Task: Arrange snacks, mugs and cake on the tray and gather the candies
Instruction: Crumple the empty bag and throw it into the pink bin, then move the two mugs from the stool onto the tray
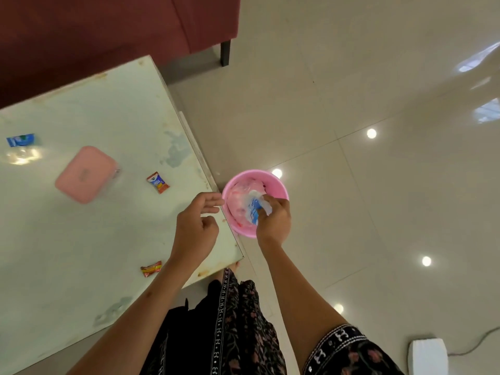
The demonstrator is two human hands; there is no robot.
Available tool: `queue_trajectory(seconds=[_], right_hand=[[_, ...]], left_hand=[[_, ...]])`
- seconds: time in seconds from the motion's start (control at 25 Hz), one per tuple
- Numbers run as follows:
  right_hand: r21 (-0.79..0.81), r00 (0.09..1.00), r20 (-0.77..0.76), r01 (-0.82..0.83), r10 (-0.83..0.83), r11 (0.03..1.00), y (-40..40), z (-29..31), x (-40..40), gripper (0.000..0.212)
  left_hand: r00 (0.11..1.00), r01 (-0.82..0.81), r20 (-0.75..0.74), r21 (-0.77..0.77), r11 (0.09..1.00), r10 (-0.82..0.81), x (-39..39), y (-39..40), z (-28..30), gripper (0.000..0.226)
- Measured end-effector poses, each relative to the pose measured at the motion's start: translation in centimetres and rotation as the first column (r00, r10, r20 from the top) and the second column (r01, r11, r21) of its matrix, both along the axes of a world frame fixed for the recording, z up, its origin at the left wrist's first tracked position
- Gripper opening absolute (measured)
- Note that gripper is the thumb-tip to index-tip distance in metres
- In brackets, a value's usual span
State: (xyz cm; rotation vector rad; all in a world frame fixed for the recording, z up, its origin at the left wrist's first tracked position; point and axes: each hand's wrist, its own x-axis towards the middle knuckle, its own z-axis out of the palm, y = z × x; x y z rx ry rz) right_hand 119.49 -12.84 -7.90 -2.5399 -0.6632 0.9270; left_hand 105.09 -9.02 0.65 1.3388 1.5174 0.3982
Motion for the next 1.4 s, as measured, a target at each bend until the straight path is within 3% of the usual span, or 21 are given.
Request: queue_trajectory(seconds=[0.16,0.32,0.4,0.64,0.76,0.88,1.04,1.4], right_hand=[[-0.053,0.992,0.007,-0.123,0.124,0.991,0.3,-3.3,0.4,0.043],[-0.279,0.894,-0.332,-0.397,0.3,0.874,0.9,-5.4,1.7,0.084],[-0.283,0.877,-0.366,-0.423,0.311,0.861,1.2,-5.2,2.4,0.079],[-0.069,0.943,-0.287,-0.199,0.172,0.978,3.0,0.6,1.5,0.042],[0.086,0.968,-0.214,-0.112,0.128,0.99,4.0,4.9,-0.9,0.034],[0.242,0.963,-0.251,-0.036,0.099,0.97,4.5,9.4,-4.2,0.033],[0.338,0.94,-0.295,-0.064,0.171,0.939,4.4,14.7,-9.2,0.034],[0.482,0.891,-0.167,-0.301,0.423,0.823,3.0,22.7,-22.1,0.034]], left_hand=[[1.0,-0.023,-0.009,0.003,1.0,0.023,0.4,1.0,-1.3,0.054],[0.998,-0.051,-0.021,-0.012,0.999,0.051,-0.1,1.0,-2.1,0.053],[0.997,-0.073,-0.027,-0.018,0.997,0.072,-0.4,0.9,-2.1,0.052],[0.981,-0.192,-0.024,0.018,0.981,0.193,-1.2,0.7,0.0,0.03],[0.97,-0.235,-0.075,-0.015,0.972,0.233,-2.4,0.8,1.8,0.039],[0.965,-0.24,-0.12,-0.038,0.97,0.234,-4.5,1.0,4.2,0.049],[0.94,-0.323,-0.12,-0.018,0.946,0.319,-8.3,0.2,8.0,0.053],[0.798,-0.598,-0.008,0.118,0.793,0.603,-19.4,-3.8,14.9,0.054]])
